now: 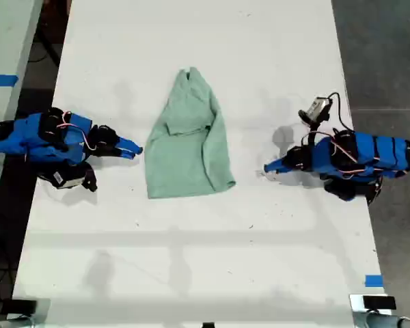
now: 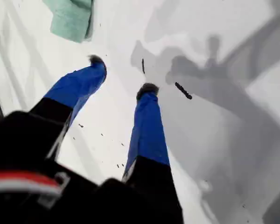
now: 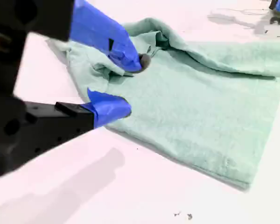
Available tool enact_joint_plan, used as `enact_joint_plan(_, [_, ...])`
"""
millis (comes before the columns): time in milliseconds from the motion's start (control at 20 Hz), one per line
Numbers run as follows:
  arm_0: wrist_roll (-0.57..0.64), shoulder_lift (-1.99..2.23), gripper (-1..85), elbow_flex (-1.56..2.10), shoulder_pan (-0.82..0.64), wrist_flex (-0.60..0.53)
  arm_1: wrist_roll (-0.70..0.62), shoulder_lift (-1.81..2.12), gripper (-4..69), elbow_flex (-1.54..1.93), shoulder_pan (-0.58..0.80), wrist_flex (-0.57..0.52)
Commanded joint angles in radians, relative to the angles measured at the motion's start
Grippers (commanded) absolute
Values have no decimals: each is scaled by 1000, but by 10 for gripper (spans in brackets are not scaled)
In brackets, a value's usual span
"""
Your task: Fold t shirt
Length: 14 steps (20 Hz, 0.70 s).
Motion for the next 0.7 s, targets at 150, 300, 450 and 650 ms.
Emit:
enact_joint_plan(150, [51,9,-1,-84,147,-123,-15,9,171,55,-2,5])
enact_joint_plan(300, [67,9,-1,-120,164,-176,-15,9,171,55,-2,5])
enact_joint_plan(450, [107,-167,-2,-314,100,-204,-15,9,171,55,-2,5])
enact_joint_plan(650, [261,-1074,97,-980,-48,95,-15,9,171,55,-2,5])
